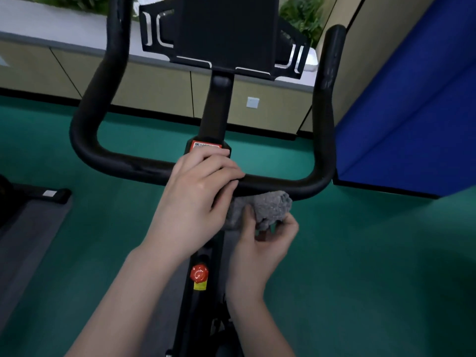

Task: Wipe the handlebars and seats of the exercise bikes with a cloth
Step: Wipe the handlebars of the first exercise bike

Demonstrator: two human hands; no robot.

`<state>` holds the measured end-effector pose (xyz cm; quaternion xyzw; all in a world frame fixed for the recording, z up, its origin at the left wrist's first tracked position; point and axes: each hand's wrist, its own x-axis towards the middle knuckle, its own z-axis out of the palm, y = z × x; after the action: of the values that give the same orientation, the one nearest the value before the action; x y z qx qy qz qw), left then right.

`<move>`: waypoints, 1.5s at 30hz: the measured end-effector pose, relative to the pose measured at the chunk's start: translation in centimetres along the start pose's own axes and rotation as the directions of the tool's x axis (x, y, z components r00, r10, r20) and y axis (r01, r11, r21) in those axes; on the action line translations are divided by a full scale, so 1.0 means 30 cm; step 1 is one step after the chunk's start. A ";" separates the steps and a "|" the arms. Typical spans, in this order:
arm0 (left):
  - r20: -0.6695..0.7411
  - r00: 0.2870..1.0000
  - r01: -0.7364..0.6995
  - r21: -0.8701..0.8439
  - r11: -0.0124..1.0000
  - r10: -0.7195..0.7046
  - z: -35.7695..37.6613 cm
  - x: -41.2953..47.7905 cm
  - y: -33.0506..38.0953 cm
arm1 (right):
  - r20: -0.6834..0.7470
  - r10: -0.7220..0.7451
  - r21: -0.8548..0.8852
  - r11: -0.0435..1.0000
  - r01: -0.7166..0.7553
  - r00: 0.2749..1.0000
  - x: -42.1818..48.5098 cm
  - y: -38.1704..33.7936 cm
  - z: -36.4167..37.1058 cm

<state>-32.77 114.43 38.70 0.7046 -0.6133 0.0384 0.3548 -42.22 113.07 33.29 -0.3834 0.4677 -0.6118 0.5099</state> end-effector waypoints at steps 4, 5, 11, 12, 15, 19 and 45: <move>0.013 1.000 0.015 -0.003 1.000 -0.014 -0.004 -0.001 0.004 | 0.035 0.195 0.048 0.979 -0.197 0.980 -0.010 0.009 -0.039; 0.010 1.000 0.017 -0.001 1.000 -0.017 -0.004 -0.002 0.005 | 0.049 0.223 0.009 0.975 -0.224 0.973 -0.012 0.011 -0.060; 0.001 1.000 0.013 0.026 1.000 -0.013 0.000 -0.005 0.008 | 0.166 0.323 -0.054 0.946 -0.318 0.932 0.045 -0.006 -0.093; -0.002 1.000 0.012 0.031 0.999 -0.012 0.000 -0.003 0.007 | 0.209 0.336 -0.029 0.941 -0.338 0.918 0.052 -0.010 -0.075; -0.009 1.000 0.009 0.044 0.999 -0.008 0.002 -0.003 0.004 | 0.307 0.392 0.033 0.906 -0.421 0.867 0.047 -0.017 -0.023; -0.016 1.000 0.010 0.058 0.998 -0.009 0.011 -0.003 0.005 | 0.400 0.433 0.020 0.877 -0.480 0.808 0.044 -0.015 -0.016; -0.061 0.995 -0.064 0.180 0.982 0.076 0.122 0.010 0.116 | 0.077 0.412 0.102 0.902 -0.419 0.908 0.219 -0.130 -0.174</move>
<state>-37.20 112.19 37.71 0.7098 -0.6195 0.1294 0.3094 -49.40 107.72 35.58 -0.2611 0.4884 -0.5046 0.6623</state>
